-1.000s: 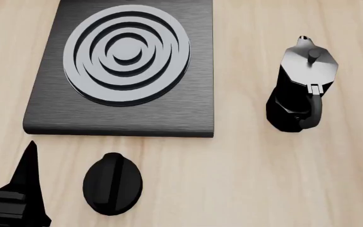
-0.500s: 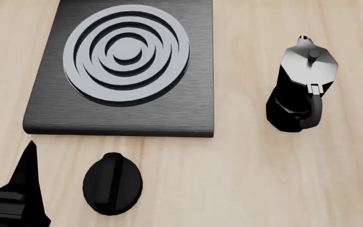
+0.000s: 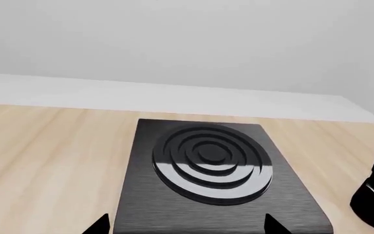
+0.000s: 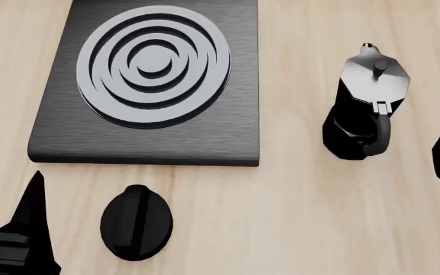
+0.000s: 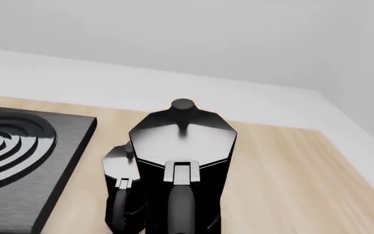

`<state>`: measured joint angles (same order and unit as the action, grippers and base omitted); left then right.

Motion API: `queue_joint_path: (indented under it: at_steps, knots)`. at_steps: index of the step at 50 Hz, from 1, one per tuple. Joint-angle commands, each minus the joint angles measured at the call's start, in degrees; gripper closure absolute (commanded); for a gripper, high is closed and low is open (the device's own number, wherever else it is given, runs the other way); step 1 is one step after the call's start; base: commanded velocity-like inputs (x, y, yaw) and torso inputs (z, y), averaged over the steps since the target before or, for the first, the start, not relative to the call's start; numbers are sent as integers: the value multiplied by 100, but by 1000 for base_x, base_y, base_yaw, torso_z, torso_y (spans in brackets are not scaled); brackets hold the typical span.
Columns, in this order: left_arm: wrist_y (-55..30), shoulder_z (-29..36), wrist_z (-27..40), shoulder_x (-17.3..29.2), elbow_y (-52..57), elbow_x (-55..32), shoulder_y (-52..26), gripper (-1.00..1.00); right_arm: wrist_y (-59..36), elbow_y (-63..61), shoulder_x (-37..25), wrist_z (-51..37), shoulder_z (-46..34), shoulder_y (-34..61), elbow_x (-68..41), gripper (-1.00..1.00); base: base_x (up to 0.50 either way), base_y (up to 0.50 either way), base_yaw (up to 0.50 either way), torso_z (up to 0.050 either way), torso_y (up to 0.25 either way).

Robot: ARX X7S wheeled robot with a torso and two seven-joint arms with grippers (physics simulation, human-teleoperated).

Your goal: Put the right moka pot on the stove.

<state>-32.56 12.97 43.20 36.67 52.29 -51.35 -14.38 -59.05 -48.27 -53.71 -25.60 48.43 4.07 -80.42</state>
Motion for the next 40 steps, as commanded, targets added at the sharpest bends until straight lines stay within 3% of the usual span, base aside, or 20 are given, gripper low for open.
queue_joint_path:
  at_steps: [1, 12, 26, 30, 33, 36, 40]
  knots:
    - [20, 19, 3, 17, -15, -5, 3, -100, -23, -532, 218, -18, 388, -175, -101, 100, 0, 0, 0, 0, 0]
    - [26, 40, 21, 28, -17, -17, -15, -100, 80, -843, 199, -316, 386, -219, -696, 100, 0, 0, 0, 0, 1]
    - [22, 70, 48, 44, -21, -37, -45, -100, 250, -1163, 387, -321, -490, 25, -545, 100, 0, 0, 0, 1, 1]
    - [33, 73, 48, 48, -28, -41, -41, -100, 522, -979, -237, -998, -1021, 554, -1256, 100, 0, 0, 0, 0, 0]
    - [30, 73, 63, 54, -22, -53, -46, -100, 596, -993, -307, -1095, -1333, 781, -1335, 100, 0, 0, 0, 0, 0]
    - [30, 74, 70, 57, -22, -68, -54, -100, 532, -1170, 159, -563, -1390, 454, -561, 100, 0, 0, 0, 0, 0]
    - [40, 74, 74, 64, -19, -76, -49, -100, 1083, -1166, -101, -625, -1902, 319, -309, 100, 0, 0, 0, 0, 3]
